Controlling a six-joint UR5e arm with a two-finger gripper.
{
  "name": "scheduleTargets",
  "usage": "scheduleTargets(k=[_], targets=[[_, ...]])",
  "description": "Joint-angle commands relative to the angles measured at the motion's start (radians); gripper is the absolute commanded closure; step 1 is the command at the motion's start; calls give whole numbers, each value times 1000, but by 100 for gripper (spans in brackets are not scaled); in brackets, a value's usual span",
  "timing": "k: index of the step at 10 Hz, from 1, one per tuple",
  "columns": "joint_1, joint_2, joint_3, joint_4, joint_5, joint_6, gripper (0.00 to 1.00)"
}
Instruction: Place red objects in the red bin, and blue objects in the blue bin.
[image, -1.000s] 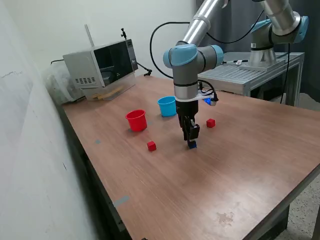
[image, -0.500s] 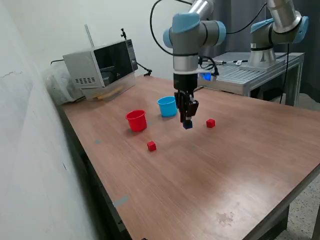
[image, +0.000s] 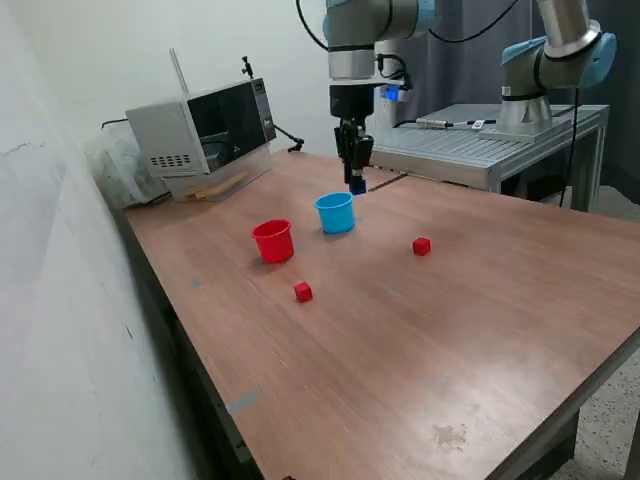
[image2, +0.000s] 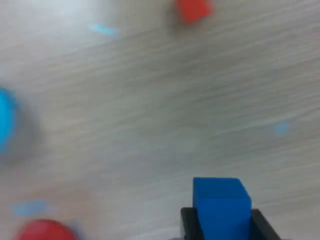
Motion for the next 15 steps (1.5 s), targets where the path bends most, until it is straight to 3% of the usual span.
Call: scheduleTargets(k=[1, 2, 4, 9, 13, 14, 15], targets=[[-155, -23, 57, 7, -1, -6, 100], [-212, -24, 82, 9, -2, -32, 100], [-251, -38, 123, 7, -2, -49, 100], [-269, -49, 200, 6, -10, -69, 100], [-273, -49, 203, -5, -13, -71, 100], [-273, -49, 202, -5, -13, -71, 0], [-273, -49, 200, -5, -13, -71, 0]])
